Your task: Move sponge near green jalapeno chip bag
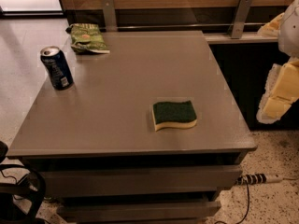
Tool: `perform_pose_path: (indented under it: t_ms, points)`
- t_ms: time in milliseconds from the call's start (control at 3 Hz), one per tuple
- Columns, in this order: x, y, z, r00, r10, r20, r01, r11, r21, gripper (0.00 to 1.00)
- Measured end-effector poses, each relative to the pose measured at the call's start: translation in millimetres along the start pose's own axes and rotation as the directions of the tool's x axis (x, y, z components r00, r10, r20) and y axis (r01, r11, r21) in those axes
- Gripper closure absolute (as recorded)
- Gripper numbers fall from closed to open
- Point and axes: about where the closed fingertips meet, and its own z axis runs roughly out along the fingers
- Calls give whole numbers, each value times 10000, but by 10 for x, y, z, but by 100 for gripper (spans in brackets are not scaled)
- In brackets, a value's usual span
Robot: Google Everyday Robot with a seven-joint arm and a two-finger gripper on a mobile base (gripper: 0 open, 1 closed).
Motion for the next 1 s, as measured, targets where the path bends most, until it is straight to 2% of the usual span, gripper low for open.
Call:
perform_pose_path:
  t_ms: [333,667,1000]
  points:
    - [0,0,-1,10000,0,1,0,10000,2,0]
    - [-19,-31,125,9972,150,731,-125,9993,-343,0]
    - [-59,-50,448,9756,323,2171,-101,9947,-1027,0]
